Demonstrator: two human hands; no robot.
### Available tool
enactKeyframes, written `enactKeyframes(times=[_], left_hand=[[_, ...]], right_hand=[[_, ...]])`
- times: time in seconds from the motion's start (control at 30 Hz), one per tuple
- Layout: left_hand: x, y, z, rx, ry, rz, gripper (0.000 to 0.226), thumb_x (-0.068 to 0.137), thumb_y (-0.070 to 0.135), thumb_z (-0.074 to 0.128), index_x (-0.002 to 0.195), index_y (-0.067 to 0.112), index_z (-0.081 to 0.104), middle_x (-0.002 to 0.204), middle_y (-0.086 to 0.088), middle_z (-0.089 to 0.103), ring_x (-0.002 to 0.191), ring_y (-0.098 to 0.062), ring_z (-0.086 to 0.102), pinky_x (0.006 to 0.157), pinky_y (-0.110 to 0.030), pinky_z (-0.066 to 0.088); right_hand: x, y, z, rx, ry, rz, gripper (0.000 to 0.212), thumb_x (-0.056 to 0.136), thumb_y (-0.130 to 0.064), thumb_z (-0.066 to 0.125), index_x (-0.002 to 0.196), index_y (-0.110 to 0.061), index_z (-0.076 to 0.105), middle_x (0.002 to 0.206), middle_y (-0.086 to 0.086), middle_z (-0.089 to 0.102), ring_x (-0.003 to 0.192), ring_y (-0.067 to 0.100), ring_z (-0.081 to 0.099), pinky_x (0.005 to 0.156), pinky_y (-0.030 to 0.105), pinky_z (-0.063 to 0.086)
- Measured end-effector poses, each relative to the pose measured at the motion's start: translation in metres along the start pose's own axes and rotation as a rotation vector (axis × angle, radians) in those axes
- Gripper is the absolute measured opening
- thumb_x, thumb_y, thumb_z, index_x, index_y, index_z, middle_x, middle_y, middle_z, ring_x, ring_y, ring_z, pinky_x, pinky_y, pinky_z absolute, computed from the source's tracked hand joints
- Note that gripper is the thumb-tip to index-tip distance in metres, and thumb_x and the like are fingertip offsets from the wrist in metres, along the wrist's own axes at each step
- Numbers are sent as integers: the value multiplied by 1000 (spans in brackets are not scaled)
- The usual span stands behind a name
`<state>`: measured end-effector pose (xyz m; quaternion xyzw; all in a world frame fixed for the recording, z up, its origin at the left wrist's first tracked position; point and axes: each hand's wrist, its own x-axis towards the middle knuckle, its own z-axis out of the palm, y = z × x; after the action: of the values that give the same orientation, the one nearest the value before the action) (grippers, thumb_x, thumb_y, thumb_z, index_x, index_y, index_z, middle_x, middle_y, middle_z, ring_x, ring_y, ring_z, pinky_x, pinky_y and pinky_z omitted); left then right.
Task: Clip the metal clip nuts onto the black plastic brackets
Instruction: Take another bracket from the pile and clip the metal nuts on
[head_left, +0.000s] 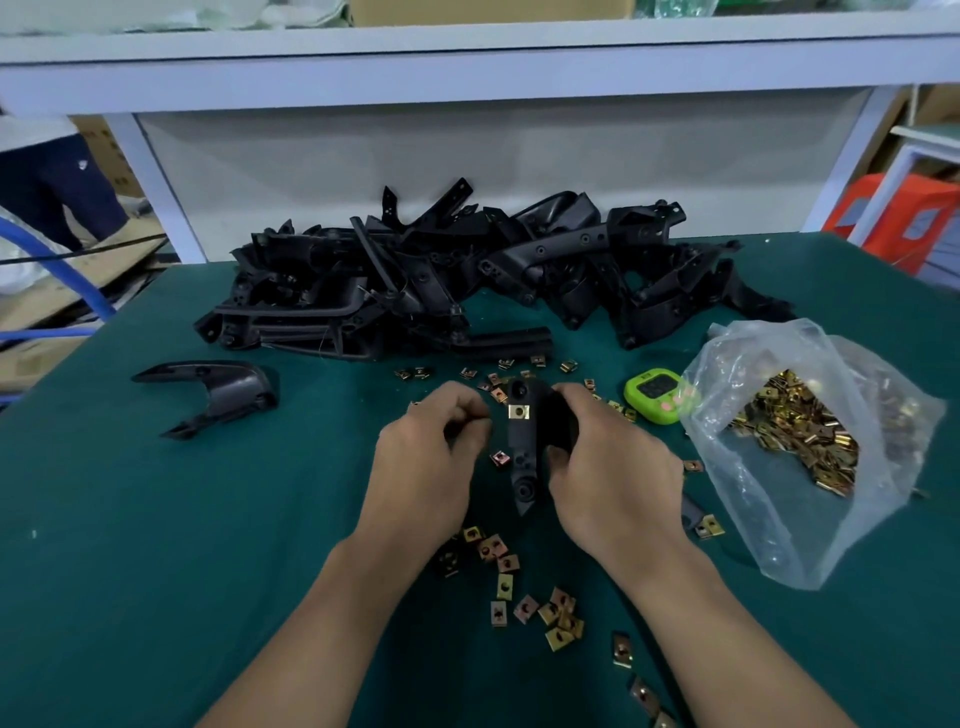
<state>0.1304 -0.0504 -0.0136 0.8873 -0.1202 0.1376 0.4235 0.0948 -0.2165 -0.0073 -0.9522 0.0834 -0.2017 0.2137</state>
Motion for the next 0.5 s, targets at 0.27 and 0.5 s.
enactKeyframes(times=[0.27, 0.5], left_hand=[[-4, 13, -1, -510, 1, -178, 26, 74, 16, 91, 78, 37, 77, 74, 9, 77, 71, -7, 74, 66, -21, 58], [-5, 14, -3, -671, -79, -151, 23, 57, 23, 95, 73, 24, 78, 74, 0, 76, 71, -9, 69, 68, -19, 56]], right_hand=[[2, 4, -4, 50, 78, 8, 36, 88, -26, 69, 113, -39, 46, 74, -19, 43, 61, 14, 40, 58, 33, 32], [2, 3, -5, 34, 70, 12, 36, 88, -26, 69, 118, -35, 50, 79, -18, 45, 74, 25, 62, 60, 33, 34]])
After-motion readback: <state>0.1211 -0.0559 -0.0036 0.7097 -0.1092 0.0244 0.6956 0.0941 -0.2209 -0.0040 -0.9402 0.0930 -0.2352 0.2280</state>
